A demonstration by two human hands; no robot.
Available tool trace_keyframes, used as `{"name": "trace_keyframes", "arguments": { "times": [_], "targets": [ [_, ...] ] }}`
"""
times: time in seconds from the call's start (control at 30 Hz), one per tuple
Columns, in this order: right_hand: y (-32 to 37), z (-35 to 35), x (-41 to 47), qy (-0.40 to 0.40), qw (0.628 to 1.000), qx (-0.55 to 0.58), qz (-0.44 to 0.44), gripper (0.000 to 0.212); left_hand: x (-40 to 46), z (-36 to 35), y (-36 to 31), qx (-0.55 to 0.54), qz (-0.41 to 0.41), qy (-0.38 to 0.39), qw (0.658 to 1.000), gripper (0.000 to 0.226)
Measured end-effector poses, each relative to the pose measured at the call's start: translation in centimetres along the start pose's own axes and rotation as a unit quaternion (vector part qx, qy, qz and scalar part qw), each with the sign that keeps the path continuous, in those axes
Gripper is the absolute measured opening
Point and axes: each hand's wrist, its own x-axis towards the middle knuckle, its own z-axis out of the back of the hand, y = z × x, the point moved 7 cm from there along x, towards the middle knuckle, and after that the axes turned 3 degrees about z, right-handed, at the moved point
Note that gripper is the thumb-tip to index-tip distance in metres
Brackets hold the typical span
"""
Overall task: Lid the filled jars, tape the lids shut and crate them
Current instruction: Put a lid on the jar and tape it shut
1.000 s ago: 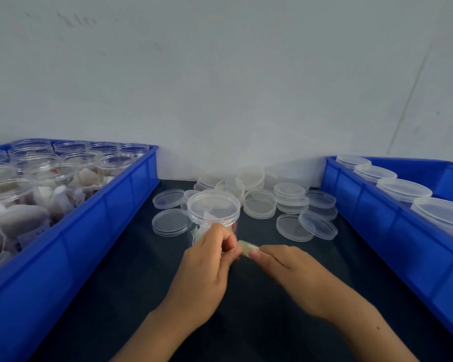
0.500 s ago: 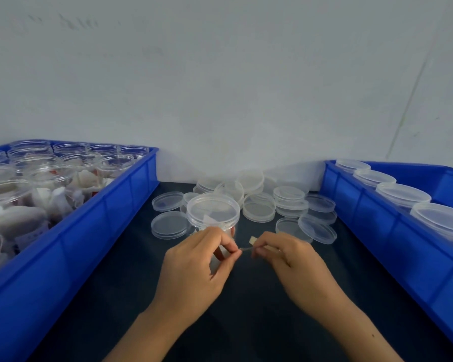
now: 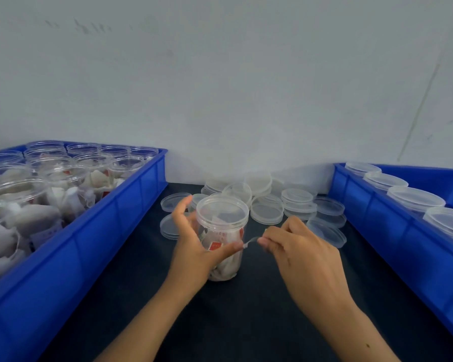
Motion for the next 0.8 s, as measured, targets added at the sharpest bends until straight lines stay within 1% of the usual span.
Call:
{"name": "trace_keyframes", "arguments": {
  "times": [0.07,0.2,0.3,0.4,0.47,0.57,0.8],
  "targets": [
    [0.0,0.1,-0.1,0.011,1.000,-0.004,0.000,0.039,0.1,-0.5,0.4,-0.025,0.002,0.005,1.000,0.101],
    [-0.2,1.2,-0.2,0.003,1.000,0.004,-0.004,0.041,-0.3,0.0,-0.4,-0.024,-0.029,-0.014,0.999,0.085],
    [-0.8,1.8,-0.3,0.015,1.000,0.024,-0.003,0.044,-0.6,-0.3,-1.1,-0.019,-0.027,0.016,0.999,0.070],
    [-1.0,2.0,-0.3,0.029,0.997,0.072,0.000,0.049,-1.2,-1.5,-1.6,0.017,-0.036,0.060,0.997,0.075],
    [-1.1,1.9,-0.4,0.035,0.993,0.114,-0.005,0.045,-1.5,-2.0,-1.8,0.031,-0.044,0.073,0.996,0.080],
    [-1.1,1.6,-0.4,0.044,0.989,0.139,-0.004,0.044,-1.4,-2.0,-1.7,0.032,-0.044,0.077,0.996,0.080],
    [-1.4,1.9,-0.5,0.027,0.980,0.195,-0.025,0.056,-1.5,-2.3,-1.6,0.045,-0.037,0.081,0.995,0.083]
  ]
}}
